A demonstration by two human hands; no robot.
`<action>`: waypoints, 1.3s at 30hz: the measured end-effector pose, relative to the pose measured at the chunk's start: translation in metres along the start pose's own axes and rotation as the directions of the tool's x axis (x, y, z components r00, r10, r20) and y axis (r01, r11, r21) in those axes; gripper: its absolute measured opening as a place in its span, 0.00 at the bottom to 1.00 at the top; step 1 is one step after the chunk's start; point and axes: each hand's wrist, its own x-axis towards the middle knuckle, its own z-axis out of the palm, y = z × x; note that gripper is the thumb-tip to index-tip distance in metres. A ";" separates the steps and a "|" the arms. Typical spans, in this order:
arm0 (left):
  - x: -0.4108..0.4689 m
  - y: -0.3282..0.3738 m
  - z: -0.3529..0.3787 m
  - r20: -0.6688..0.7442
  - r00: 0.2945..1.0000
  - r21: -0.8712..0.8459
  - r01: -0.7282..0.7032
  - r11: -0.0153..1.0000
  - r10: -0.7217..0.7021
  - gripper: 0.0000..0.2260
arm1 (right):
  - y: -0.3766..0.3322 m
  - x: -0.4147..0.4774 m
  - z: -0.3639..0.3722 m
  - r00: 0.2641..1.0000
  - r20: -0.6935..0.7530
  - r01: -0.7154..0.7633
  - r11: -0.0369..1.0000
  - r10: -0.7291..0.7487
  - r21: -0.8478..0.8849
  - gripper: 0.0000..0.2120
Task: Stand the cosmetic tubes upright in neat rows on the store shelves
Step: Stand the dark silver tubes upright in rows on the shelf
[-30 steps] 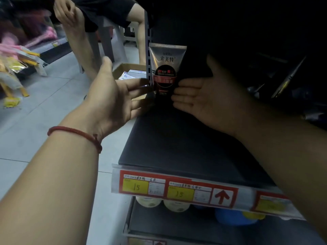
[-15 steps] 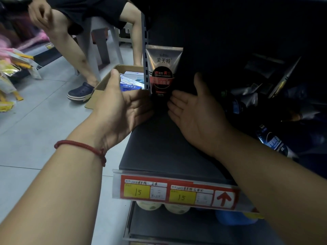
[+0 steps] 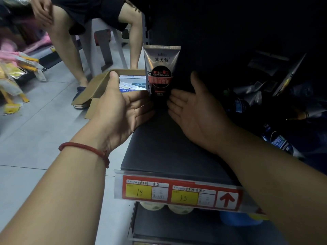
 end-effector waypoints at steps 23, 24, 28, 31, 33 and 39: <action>-0.062 -0.009 0.049 0.122 0.904 0.798 -0.335 0.501 0.410 0.13 | -0.070 -0.069 -0.028 0.950 -0.005 0.243 0.748 -0.312 -0.618 0.12; -0.065 -0.010 0.055 0.159 0.892 0.838 -0.348 0.421 0.422 0.11 | -0.076 -0.071 -0.040 0.944 -0.049 0.211 0.714 -0.325 -0.667 0.09; -0.057 -0.014 0.075 0.231 0.899 0.888 -0.351 0.297 0.372 0.12 | -0.086 -0.073 -0.095 0.872 -0.242 -0.013 0.472 -0.427 -0.881 0.07; -0.047 -0.021 0.093 0.287 0.889 0.876 -0.394 0.278 0.355 0.15 | -0.087 -0.073 -0.115 0.852 -0.276 -0.078 0.413 -0.445 -0.907 0.04; -0.043 -0.026 0.105 0.334 0.885 0.863 -0.426 0.272 0.325 0.18 | -0.088 -0.069 -0.120 0.853 -0.307 -0.068 0.495 -0.422 -0.866 0.06; -0.033 -0.032 0.116 0.393 0.861 0.877 -0.457 0.151 0.323 0.18 | -0.092 -0.064 -0.121 0.867 -0.364 -0.084 0.621 -0.339 -0.779 0.09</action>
